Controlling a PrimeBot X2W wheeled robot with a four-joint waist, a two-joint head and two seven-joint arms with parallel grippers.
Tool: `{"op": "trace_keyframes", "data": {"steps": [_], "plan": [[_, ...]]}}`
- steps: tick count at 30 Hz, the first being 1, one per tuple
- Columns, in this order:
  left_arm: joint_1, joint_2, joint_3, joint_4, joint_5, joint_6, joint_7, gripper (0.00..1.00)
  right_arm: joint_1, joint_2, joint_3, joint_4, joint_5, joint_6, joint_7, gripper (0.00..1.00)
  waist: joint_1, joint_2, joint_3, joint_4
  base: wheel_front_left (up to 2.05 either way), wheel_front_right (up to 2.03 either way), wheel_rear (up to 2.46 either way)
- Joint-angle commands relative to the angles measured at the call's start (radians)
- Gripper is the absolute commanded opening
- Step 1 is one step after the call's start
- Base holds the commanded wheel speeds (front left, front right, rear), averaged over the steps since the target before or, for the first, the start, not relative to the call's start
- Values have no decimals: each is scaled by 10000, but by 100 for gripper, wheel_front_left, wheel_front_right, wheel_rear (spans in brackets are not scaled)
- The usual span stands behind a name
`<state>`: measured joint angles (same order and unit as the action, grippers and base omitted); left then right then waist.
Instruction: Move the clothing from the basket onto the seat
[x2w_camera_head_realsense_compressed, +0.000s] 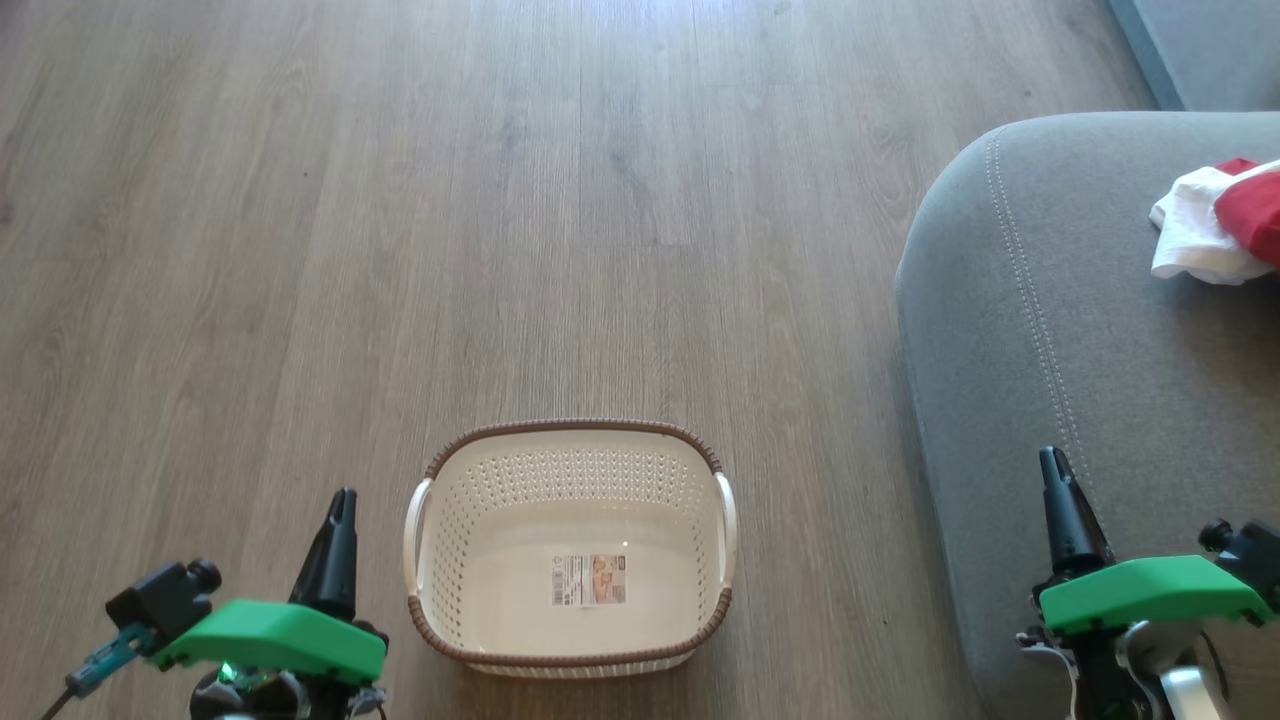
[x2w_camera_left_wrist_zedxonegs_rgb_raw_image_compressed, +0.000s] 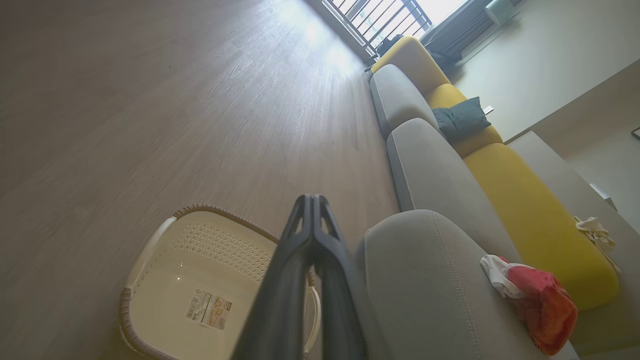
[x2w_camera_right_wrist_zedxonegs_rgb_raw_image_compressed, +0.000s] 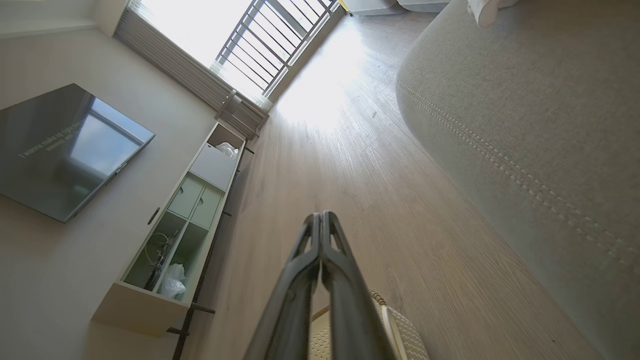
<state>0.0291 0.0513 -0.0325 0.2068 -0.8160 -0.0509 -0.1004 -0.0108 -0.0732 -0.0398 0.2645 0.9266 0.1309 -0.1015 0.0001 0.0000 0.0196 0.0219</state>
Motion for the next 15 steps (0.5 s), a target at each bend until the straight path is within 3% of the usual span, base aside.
{"op": "trace_keyframes", "data": {"steps": [1, 15], "plan": [[-602, 22, 261, -283, -329, -109, 71, 0, -481, -61, -23, -288, 305, -1, 92, 0, -1, 0, -4, -5, 0, 0, 0], [-768, 21, 515, -138, -1982, -258, 514, 0, -586, -7, -168, -269, 1727, -1, 529, 0, -1, 0, -39, -52, 0, 0, 0]]}}
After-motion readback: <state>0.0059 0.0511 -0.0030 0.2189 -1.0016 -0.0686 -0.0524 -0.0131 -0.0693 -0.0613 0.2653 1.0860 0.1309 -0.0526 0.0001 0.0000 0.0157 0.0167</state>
